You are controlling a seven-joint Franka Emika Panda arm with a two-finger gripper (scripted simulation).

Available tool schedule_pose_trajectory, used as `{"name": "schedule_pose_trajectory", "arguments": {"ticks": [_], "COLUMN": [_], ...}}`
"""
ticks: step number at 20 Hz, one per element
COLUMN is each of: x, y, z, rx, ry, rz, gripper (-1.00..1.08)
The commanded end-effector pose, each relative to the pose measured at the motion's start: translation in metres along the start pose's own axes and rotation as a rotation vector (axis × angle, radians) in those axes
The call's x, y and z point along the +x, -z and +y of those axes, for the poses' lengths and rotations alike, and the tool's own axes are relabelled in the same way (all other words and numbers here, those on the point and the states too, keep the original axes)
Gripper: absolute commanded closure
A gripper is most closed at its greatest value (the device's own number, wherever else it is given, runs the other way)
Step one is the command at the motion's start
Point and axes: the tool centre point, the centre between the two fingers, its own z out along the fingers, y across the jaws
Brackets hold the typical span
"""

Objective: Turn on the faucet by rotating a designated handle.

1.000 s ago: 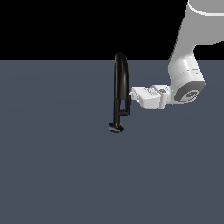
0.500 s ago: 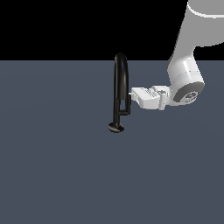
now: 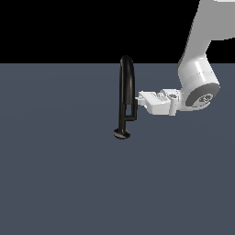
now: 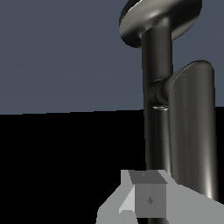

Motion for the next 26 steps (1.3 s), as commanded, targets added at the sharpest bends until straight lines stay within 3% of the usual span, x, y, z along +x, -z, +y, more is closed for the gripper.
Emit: {"name": "schedule_pose_trajectory", "arguments": {"ticks": [1, 11, 13, 26], "x": [-0.002, -0.010, -0.010, 0.009], "y": [0.000, 0.000, 0.000, 0.000], "z": [0.006, 0.031, 0.026, 0.071], "rx": [0.000, 0.000, 0.004, 0.001], "ry": [0.000, 0.000, 0.005, 0.002], "rz": [0.000, 0.000, 0.003, 0.001], "gripper": [1.08, 1.08, 1.08, 1.08]}}
